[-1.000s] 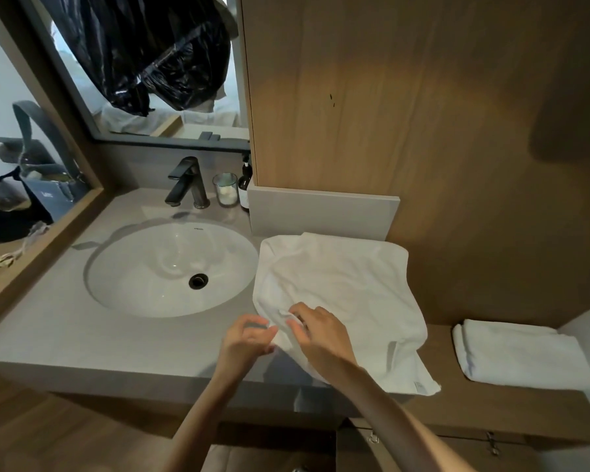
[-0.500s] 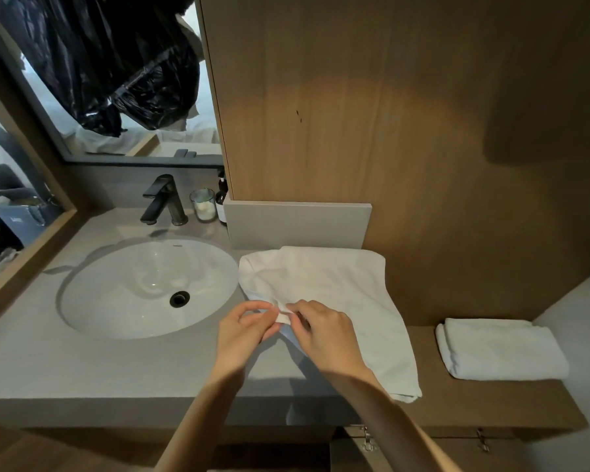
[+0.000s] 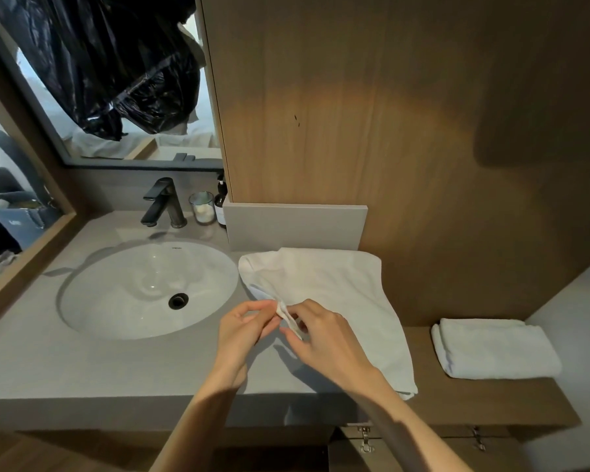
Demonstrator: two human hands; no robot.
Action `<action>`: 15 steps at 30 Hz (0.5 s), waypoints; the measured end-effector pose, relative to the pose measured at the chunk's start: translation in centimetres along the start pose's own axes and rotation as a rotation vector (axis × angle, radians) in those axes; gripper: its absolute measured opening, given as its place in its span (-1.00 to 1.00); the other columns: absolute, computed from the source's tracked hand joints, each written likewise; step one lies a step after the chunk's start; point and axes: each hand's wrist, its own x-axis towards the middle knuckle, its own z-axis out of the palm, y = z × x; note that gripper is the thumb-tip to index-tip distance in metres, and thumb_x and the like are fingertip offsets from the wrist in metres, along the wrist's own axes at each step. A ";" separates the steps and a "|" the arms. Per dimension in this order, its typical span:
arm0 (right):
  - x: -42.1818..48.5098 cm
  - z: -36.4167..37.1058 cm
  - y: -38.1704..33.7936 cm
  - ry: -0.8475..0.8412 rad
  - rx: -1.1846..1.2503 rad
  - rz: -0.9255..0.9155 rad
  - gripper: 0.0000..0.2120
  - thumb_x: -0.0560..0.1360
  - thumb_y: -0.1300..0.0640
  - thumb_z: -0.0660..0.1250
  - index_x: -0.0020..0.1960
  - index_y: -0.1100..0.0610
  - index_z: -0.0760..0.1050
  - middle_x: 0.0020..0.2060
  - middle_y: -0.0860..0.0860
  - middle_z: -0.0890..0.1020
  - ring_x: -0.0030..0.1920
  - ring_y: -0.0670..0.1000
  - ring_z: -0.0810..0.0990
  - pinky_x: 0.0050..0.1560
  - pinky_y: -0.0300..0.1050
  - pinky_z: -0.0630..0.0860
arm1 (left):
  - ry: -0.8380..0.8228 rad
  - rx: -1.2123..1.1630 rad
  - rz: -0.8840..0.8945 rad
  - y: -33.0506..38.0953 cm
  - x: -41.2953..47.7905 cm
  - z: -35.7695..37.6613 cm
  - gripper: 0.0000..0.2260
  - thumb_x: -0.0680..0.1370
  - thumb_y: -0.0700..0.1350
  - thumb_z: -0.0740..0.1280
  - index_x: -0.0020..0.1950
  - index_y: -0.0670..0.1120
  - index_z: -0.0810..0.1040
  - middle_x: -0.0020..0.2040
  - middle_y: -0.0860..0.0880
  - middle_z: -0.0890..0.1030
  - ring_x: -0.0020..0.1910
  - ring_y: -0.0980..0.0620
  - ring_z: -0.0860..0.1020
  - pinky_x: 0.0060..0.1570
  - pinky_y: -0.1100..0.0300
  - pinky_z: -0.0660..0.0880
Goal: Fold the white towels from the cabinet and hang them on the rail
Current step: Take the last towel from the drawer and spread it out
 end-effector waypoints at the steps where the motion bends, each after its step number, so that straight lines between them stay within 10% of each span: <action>1: 0.0 -0.1 0.0 0.012 -0.009 0.000 -0.71 0.58 -0.09 0.27 0.23 0.01 0.51 0.09 -0.06 0.60 -0.03 -0.01 0.61 0.01 -0.21 0.58 | -0.006 0.036 0.008 0.1 -0.1 0.1 -0.89 0.51 -0.23 0.40 0.01 -0.20 0.62 -0.10 -0.16 0.70 -0.06 -0.02 0.68 -0.07 0.24 0.60; 15: -2.5 -9.5 -0.3 0.230 -0.039 0.047 -0.74 0.61 0.00 0.21 0.20 0.07 0.55 0.09 -0.06 0.61 0.06 -0.04 0.56 0.02 -0.19 0.44 | -0.257 0.923 0.782 1.1 -0.3 0.4 -0.71 0.52 -0.04 0.40 0.21 0.19 0.50 0.13 0.10 0.41 0.12 0.13 0.25 0.11 0.54 0.15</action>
